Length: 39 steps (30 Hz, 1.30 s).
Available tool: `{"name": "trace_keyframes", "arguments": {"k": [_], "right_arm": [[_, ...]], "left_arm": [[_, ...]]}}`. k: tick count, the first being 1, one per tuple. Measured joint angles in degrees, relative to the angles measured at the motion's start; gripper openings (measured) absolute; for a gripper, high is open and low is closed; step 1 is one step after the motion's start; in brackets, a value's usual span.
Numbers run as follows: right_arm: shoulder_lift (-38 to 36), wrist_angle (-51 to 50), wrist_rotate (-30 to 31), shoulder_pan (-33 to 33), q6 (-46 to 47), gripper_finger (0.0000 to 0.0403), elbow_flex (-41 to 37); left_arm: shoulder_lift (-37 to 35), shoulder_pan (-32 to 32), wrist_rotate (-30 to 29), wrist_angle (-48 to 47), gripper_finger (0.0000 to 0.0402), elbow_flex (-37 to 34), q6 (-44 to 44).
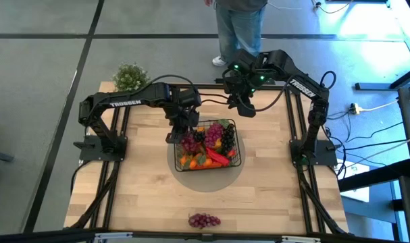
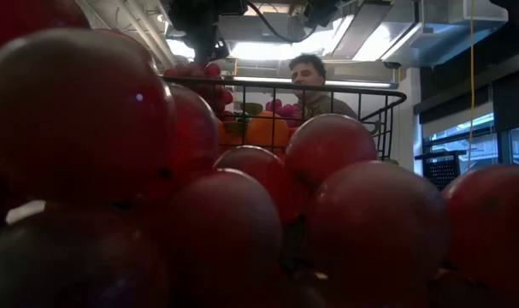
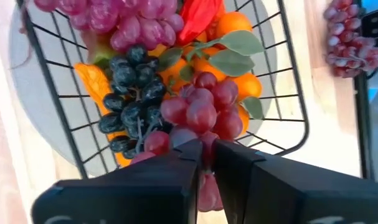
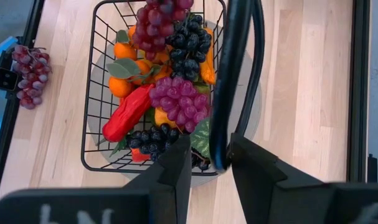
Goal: Build produce basket
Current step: Put the left red grape into the basket, then put the red grape into the basket
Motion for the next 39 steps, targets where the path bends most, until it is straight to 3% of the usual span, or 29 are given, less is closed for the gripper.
{"name": "trace_keyframes", "arguments": {"k": [12, 17, 23, 29, 34, 39], "right_arm": [[0.0, 0.0, -0.04, 0.0, -0.04, 0.01, 0.0], [0.0, 0.0, -0.04, 0.0, -1.56, 0.01, 0.0], [-2.42, 0.05, -1.65, 0.18, -2.82, 0.01, -0.09], [-6.51, -0.06, -2.1, 1.59, -2.76, 0.01, -0.18], [-8.97, 0.04, -2.41, 4.87, 0.42, 0.01, -3.06], [-9.99, -0.04, 2.45, 12.59, 6.7, 0.01, -9.5]], "left_arm": [[0.0, 0.02, -2.6, 0.14, 0.008, 0.0, 0.86], [0.0, 1.08, -2.69, -0.13, 0.008, 0.0, 1.95], [-1.6, 3.57, -3.14, -2.13, 0.0082, 0.0, -3.5], [-5.94, 4.49, -9.85, -2.08, 0.0079, 0.0, -7.17], [-10.48, 4.63, -13.88, -1.65, 0.0078, 0.0, -10.3], [-14.86, 4.63, -14.36, -1.73, 0.0078, 0.06, -10.69]]}}
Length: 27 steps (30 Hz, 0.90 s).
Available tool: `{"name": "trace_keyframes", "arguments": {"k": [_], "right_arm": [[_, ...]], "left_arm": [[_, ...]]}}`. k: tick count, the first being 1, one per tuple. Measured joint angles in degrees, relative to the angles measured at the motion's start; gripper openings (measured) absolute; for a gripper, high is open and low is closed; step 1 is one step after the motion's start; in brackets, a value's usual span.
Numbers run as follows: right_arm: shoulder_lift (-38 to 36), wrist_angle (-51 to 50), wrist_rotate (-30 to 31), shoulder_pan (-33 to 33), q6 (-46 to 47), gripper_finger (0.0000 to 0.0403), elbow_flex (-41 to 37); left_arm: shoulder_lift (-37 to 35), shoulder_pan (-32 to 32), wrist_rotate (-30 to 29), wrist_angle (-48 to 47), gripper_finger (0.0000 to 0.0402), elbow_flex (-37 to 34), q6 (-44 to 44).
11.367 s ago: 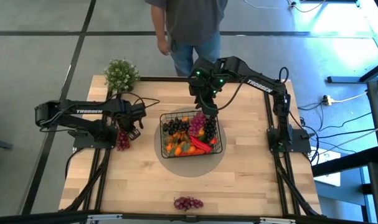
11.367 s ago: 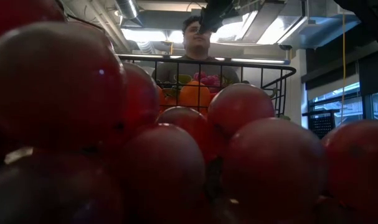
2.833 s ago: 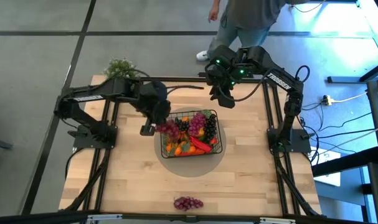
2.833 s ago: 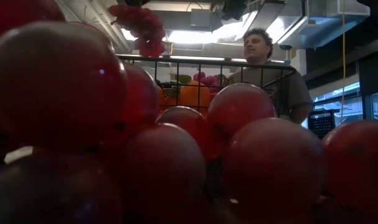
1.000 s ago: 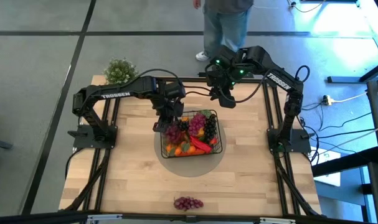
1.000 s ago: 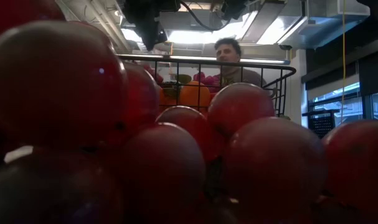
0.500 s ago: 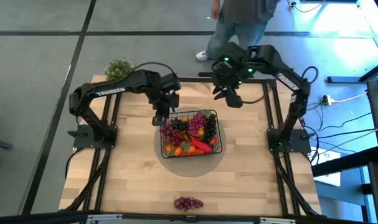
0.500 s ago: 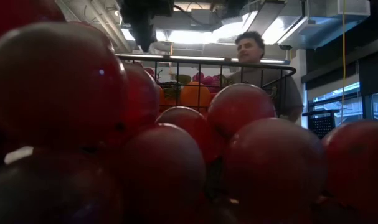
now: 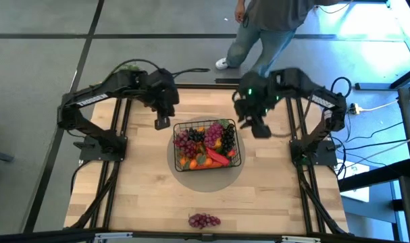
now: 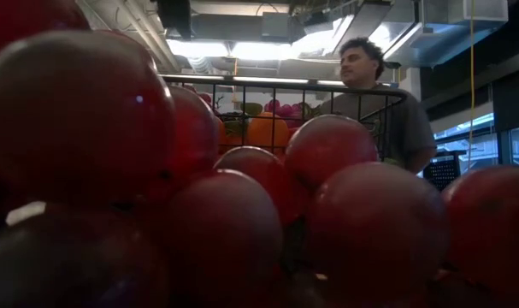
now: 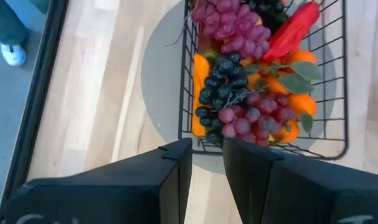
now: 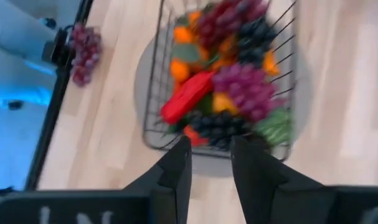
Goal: Build produce basket
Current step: Put the red grape into the basket
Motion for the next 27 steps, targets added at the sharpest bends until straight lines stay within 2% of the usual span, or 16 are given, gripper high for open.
{"name": "trace_keyframes", "arguments": {"k": [3, 9, 13, 18, 23, 27], "right_arm": [[-0.06, 1.18, 1.96, 5.32, 8.53, 0.01, -3.49], [0.06, 11.9, 2.52, 15.12, 29.15, 0.01, -12.24], [0.35, 20.54, 1.03, 21.93, 31.45, 0.01, -18.4], [0.44, 37.11, -2.38, 28.32, 31.56, 0.01, -27.95], [1.69, 52.68, -2.57, 31.27, 39.03, 0.01, -36.07], [3.7, 61.6, 0.73, 32.63, 41.32, 0.01, -40.88]], "left_arm": [[-2.51, 0.0, 0.07, -1.0, 0.0078, 0.05, 1.01], [-7.18, -0.18, 0.13, -2.56, 0.0078, 0.05, 4.76], [-9.1, -1.22, 0.24, -2.57, 0.0078, 0.07, 6.96], [-11.36, -2.48, 0.35, -2.94, 0.0078, 0.05, 8.04], [-12.02, -3.08, 0.35, -3.55, 0.0078, -0.03, 8.02], [-12.15, -3.08, 0.31, -3.57, 0.0078, -0.06, 7.61]]}}
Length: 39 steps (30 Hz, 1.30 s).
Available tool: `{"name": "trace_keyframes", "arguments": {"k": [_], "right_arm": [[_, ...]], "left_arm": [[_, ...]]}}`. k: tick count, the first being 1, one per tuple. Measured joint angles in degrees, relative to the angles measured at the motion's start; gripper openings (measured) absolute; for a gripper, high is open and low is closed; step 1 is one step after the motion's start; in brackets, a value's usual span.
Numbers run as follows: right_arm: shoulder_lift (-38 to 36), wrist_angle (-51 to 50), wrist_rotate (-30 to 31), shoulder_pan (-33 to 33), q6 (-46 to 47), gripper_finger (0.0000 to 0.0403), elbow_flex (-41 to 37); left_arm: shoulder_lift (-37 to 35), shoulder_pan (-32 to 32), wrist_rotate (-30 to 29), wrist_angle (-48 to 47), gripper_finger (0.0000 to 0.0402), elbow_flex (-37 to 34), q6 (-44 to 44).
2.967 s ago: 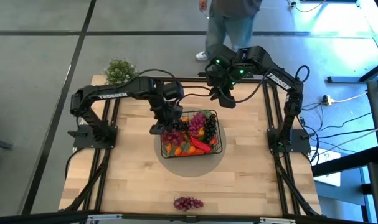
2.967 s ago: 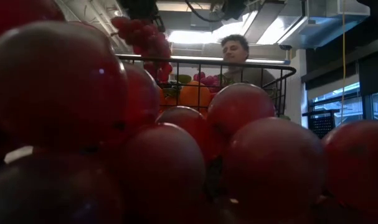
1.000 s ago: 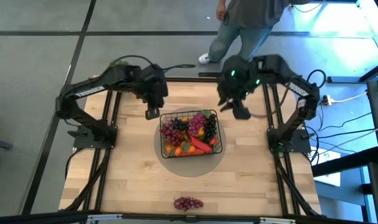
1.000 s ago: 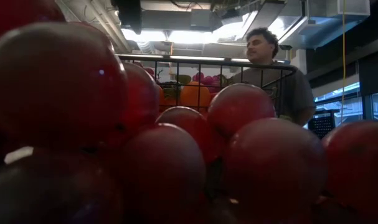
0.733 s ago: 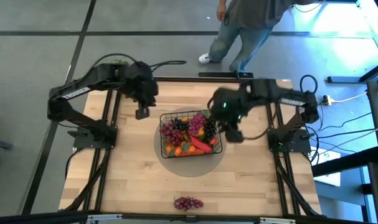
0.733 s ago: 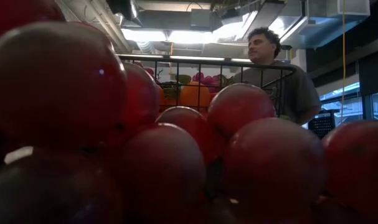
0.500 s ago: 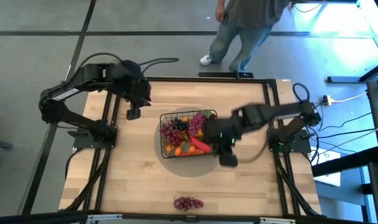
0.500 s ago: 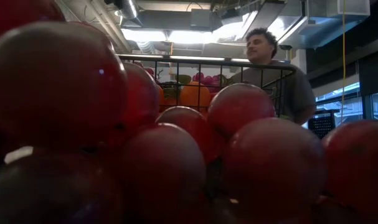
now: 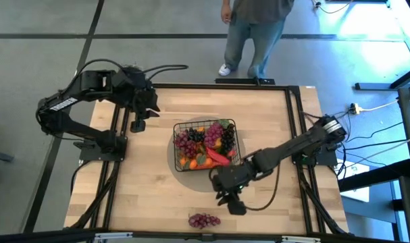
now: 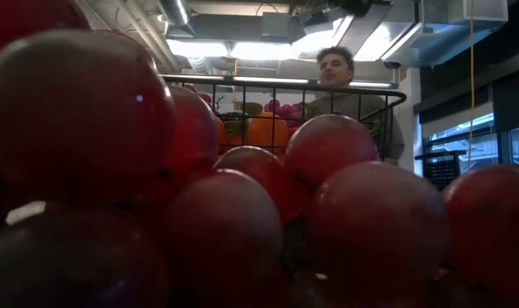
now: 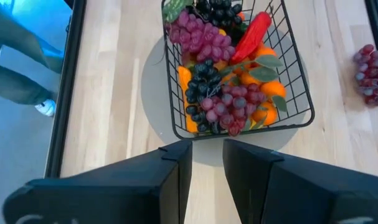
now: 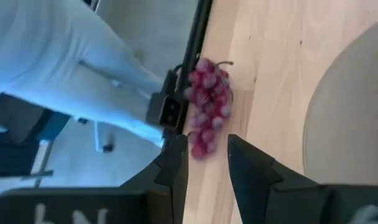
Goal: Build produce basket
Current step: Put the red grape into the basket
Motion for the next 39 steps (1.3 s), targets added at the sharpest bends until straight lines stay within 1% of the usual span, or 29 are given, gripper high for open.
{"name": "trace_keyframes", "arguments": {"k": [3, 7, 15, 25, 28, 31, 39], "right_arm": [[2.4, 2.23, 1.82, 0.85, 0.11, 0.01, -1.43], [6.44, 4.39, 1.78, 1.57, 0.08, 0.01, -1.52], [13.57, 12.32, 1.32, 2.76, 0.66, 0.01, -1.52], [18.19, 19.25, 0.89, 2.93, 2.14, 0.01, -1.5], [19.84, 21.52, -0.61, 3.23, 3.38, 0.01, -1.46], [20.99, 22.8, -0.74, 3.94, 3.42, 0.01, -1.46], [21.81, 23.64, -0.45, 4.85, 7.57, 0.01, -1.42]], "left_arm": [[0.06, 0.0, 0.02, -0.04, 0.0078, 0.0, 0.0], [0.15, 0.0, -0.01, -0.1, 0.0078, 0.0, 0.54], [0.32, 0.0, -0.02, -0.2, 0.0078, 0.0, 0.46], [0.32, 0.0, 0.29, -0.44, 0.0078, 0.0, 0.92], [0.32, 0.0, 3.47, -0.48, 0.0078, 0.0, 1.99], [0.32, 0.0, 6.41, -0.66, 0.0078, 0.0, 3.0], [0.32, 0.0, 6.58, -1.29, 0.0078, 0.0, 3.96]]}}
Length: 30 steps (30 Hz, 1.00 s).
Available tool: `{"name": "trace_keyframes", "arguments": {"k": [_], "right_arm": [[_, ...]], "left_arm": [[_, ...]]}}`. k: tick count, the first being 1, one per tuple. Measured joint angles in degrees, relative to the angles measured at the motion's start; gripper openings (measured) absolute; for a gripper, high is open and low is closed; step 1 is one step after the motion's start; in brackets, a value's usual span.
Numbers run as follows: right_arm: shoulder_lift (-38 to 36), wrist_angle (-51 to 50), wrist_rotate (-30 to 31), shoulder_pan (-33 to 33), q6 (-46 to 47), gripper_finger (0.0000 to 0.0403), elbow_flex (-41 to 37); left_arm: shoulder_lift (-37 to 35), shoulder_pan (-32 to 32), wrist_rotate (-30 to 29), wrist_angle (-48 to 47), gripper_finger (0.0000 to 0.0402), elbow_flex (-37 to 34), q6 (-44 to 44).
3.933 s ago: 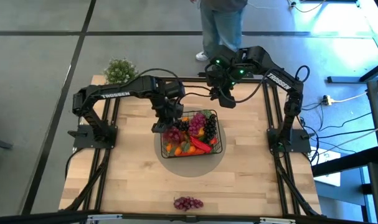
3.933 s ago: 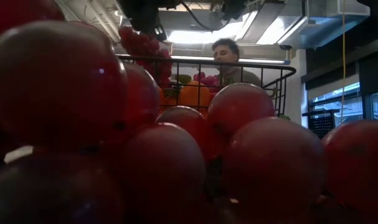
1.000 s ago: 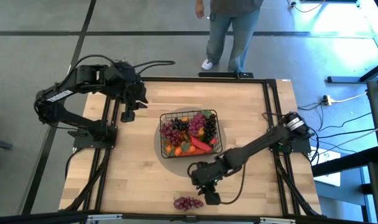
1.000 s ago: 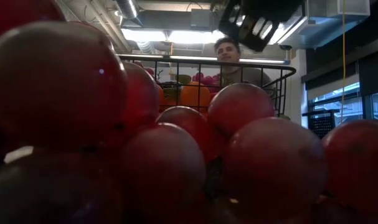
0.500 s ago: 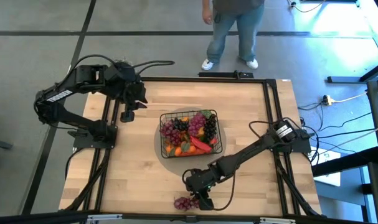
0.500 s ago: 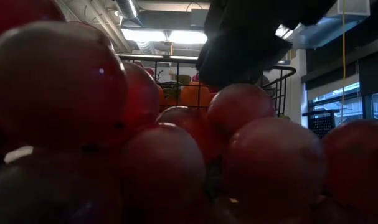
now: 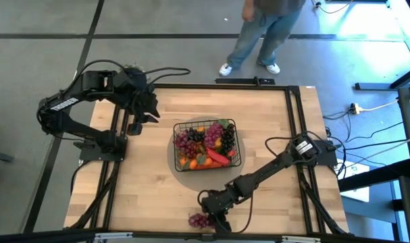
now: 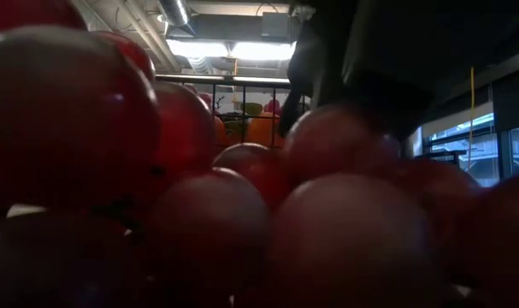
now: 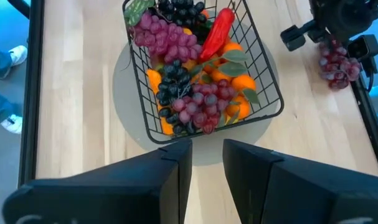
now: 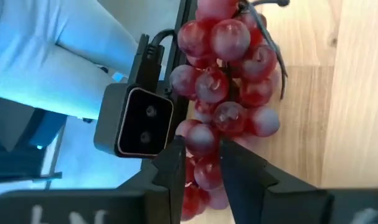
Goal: Build produce basket
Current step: Put the red grape into the basket
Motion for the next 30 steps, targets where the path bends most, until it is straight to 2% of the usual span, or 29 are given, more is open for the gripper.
{"name": "trace_keyframes", "arguments": {"k": [6, 16, 20, 30], "right_arm": [[0.04, 0.93, 0.15, -0.02, 6.23, 0.01, 0.0], [0.04, 2.52, 0.2, -0.02, 6.49, 0.01, 0.0], [0.04, 2.39, 0.37, -0.02, 9.21, 0.01, 0.0], [0.04, 0.82, 5.39, 1.16, 10.73, 0.01, 0.0]], "left_arm": [[0.0, 0.0, -0.02, 0.0, 0.0078, 0.0, 0.09], [0.0, 0.0, -0.02, 0.0, 0.0078, 0.0, 0.09], [0.0, 0.0, -0.02, 0.0, 0.0078, 0.0, 0.07], [0.0, 0.0, -0.02, 0.0, 0.0078, 0.0, 0.06]]}}
